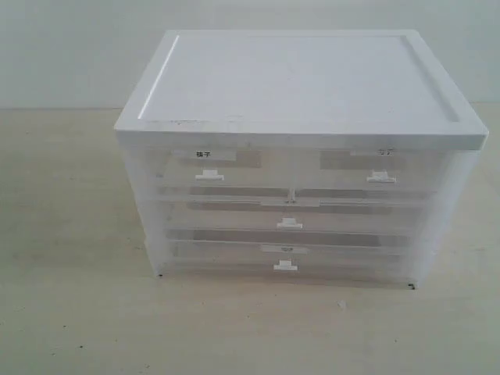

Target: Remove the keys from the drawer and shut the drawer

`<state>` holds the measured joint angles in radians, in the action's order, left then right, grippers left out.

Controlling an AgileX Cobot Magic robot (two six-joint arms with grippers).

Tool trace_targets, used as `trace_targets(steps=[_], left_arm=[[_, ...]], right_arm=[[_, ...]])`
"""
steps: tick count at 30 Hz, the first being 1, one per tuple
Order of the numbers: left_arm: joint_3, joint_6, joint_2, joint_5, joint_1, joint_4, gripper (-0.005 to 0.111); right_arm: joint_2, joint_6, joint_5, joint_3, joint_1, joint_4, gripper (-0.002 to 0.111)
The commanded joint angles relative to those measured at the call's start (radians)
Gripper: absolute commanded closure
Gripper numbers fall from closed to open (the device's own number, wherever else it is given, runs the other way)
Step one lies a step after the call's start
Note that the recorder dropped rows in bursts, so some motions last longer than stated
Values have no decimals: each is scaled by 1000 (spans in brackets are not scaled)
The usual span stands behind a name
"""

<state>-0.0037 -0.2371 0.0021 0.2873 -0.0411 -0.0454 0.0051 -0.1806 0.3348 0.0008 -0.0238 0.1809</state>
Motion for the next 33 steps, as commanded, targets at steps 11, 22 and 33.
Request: trace_targets(steps=[11,22,33], left_arm=[[4,220,-2,-441,5,5,102],[4,634,-2,-745,5,13,102],[-58,1124,77,-972,5,679,102]], right_arm=[[-5,130,-557,-1,4,14,108],[-5,-64,-962,-1,4,13,108],[53,-202,-1001,-92,4,15,108]])
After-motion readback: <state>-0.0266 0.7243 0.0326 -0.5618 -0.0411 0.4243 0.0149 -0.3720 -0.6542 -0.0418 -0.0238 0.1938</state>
